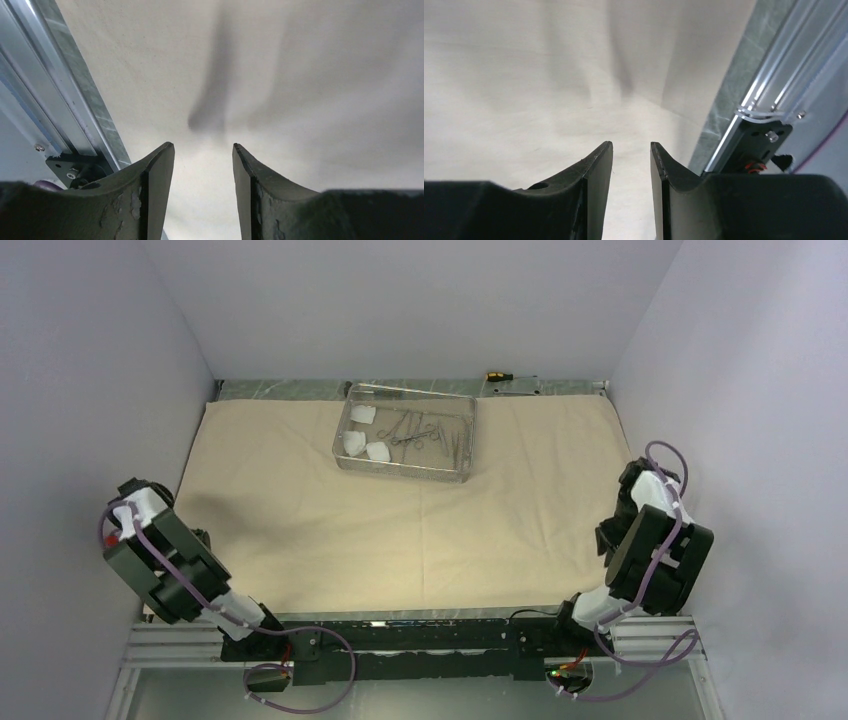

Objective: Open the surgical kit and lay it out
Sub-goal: Smooth out the surgical kit at the center of the board.

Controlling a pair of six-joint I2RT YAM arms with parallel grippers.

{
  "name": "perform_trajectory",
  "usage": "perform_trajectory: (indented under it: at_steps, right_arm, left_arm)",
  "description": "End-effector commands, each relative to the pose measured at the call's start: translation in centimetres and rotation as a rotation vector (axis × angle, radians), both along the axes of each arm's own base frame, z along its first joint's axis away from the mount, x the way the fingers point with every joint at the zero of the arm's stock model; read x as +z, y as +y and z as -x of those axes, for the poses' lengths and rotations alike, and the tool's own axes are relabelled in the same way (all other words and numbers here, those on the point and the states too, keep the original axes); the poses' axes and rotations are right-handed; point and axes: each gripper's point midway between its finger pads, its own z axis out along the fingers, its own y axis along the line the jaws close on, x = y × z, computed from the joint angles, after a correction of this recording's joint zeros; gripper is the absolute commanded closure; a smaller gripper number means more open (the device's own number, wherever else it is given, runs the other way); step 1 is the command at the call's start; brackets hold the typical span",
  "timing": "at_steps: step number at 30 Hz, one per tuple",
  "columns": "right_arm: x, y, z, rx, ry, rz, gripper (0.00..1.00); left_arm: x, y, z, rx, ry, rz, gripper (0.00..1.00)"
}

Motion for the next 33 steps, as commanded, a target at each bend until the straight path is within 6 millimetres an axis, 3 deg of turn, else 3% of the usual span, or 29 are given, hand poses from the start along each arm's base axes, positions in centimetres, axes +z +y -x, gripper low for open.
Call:
perform_trajectory:
  at_steps: [1,4,9,15,18,24,28,33]
  right_arm:
    - [3.8,-1.1,-3.6,0.091,-0.155,0.107,0.62]
    - [4.3,0.4,-6.9,0.248,-0.285,0.083,0.61]
    - [5.8,5.1,-12.9,0.576,-0.494,0.044,0.54]
    - [6.1,10.3,-15.8,0.779,-0.663,-0.089,0.41]
    - [5.4,11.7,-15.6,0.830,-0.658,-0.122,0.40]
    - [3.5,12.6,-14.1,0.857,-0.600,-0.167,0.39]
    - [2.1,12.4,-12.5,0.829,-0.523,-0.181,0.39]
    - [-0.7,12.0,-9.9,0.795,-0.382,-0.211,0.39]
  left_arm:
    - [4.8,1.5,-2.2,-0.094,-0.180,-0.135,0.46]
    - [6.0,1.4,-3.6,-0.156,-0.303,-0.192,0.43]
    - [8.1,0.6,-7.3,-0.308,-0.494,-0.233,0.36]
    - [10.6,-2.6,-12.4,-0.585,-0.566,-0.258,0.29]
    - [11.0,-4.6,-14.1,-0.706,-0.524,-0.283,0.28]
    - [9.4,-6.8,-15.2,-0.791,-0.543,-0.257,0.25]
    - [7.1,-7.3,-14.6,-0.769,-0.505,-0.208,0.25]
    - [2.9,-7.4,-12.5,-0.681,-0.358,-0.121,0.28]
